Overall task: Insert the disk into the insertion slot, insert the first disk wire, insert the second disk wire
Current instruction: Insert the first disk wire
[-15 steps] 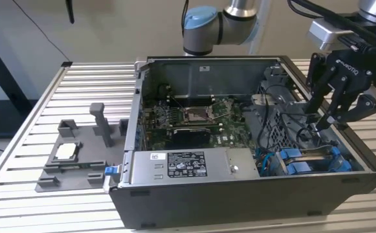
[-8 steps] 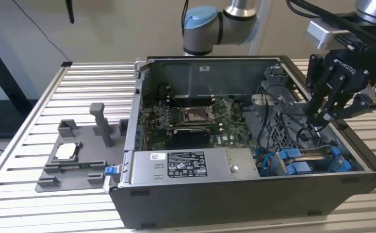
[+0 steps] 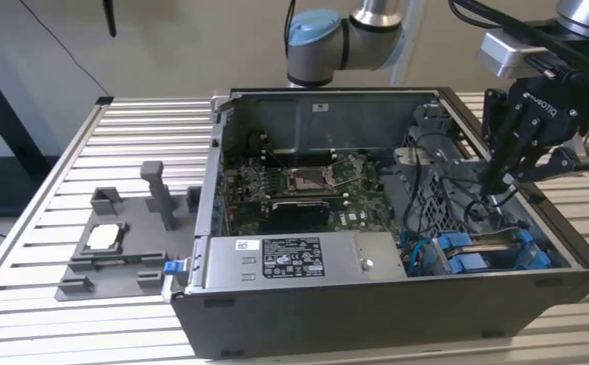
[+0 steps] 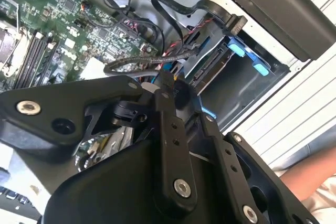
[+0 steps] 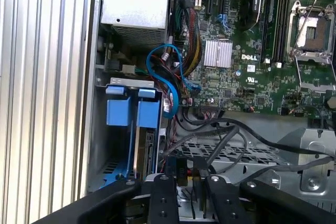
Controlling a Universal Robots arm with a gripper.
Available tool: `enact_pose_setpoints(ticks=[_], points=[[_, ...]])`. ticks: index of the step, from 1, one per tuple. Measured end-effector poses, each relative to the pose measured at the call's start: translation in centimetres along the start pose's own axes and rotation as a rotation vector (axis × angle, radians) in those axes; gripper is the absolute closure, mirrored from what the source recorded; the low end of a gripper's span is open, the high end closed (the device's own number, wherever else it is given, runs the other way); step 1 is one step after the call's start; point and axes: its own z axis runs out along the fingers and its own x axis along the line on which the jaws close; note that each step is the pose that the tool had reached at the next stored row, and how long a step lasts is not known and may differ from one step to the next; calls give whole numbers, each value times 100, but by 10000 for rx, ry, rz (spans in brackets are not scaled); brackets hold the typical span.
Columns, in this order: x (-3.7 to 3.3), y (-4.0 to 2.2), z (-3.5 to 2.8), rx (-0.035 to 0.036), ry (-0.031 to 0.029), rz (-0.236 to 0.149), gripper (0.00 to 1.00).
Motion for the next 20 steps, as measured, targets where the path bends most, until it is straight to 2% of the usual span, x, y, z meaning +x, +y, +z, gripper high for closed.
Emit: enact_pose_setpoints(ticks=[1, 2, 14, 20], points=[[0, 0, 0, 0, 0, 0, 74], [0, 0, 0, 0, 0, 0, 81], [1, 0, 9, -1, 16, 1, 81], [23, -1, 23, -1, 19, 3, 81]])
